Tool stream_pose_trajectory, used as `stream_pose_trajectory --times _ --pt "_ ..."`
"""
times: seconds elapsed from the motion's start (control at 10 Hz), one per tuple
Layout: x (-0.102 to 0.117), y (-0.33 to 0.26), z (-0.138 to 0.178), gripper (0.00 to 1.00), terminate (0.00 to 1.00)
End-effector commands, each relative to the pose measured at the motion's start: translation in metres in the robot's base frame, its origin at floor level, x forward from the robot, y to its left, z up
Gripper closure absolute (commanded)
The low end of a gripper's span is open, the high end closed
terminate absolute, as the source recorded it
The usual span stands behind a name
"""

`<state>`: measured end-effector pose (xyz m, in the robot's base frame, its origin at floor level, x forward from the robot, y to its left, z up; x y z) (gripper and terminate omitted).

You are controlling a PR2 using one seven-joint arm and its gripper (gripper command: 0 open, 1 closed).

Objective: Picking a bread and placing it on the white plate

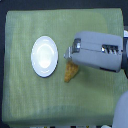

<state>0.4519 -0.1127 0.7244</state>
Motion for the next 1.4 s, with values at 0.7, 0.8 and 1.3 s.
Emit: stream_pose_trajectory --times 0.7,0.8,1.3 --pt "0.007 0.0 0.014 1.0 0.0" --pt "0.008 0.0 0.015 1.0 0.0" --pt "0.015 -0.003 0.031 1.0 0.0"
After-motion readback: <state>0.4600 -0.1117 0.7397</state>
